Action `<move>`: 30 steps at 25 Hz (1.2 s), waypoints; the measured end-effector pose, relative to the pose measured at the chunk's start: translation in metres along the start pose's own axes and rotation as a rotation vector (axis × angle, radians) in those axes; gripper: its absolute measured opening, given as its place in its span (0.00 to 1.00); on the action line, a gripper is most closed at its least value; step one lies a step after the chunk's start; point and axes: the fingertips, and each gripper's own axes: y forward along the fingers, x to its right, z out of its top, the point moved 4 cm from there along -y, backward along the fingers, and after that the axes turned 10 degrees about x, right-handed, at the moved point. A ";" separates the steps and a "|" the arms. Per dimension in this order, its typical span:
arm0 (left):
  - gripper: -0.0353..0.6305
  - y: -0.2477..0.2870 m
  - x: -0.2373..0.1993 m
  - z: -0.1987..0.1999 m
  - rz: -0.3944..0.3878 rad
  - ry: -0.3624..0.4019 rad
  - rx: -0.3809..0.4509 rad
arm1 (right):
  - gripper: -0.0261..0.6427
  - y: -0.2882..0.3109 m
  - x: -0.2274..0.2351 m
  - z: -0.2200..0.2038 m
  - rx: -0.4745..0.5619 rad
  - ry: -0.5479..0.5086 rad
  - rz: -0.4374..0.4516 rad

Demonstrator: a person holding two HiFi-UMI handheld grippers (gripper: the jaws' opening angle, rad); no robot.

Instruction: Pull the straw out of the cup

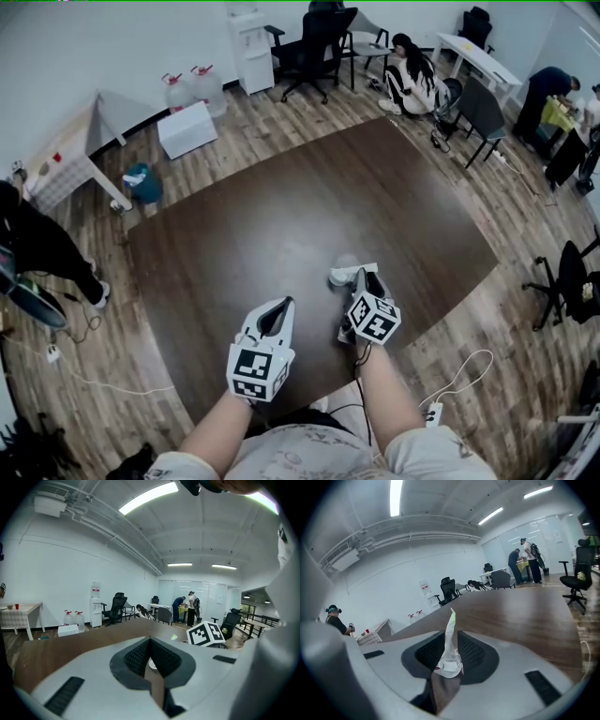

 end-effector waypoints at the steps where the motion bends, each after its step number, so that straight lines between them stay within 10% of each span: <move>1: 0.05 0.000 -0.004 0.000 0.001 -0.002 -0.004 | 0.17 0.002 -0.003 0.000 0.004 -0.008 0.003; 30: 0.05 -0.027 0.023 0.044 -0.014 -0.005 0.087 | 0.11 -0.108 -0.089 0.095 0.201 -0.323 0.201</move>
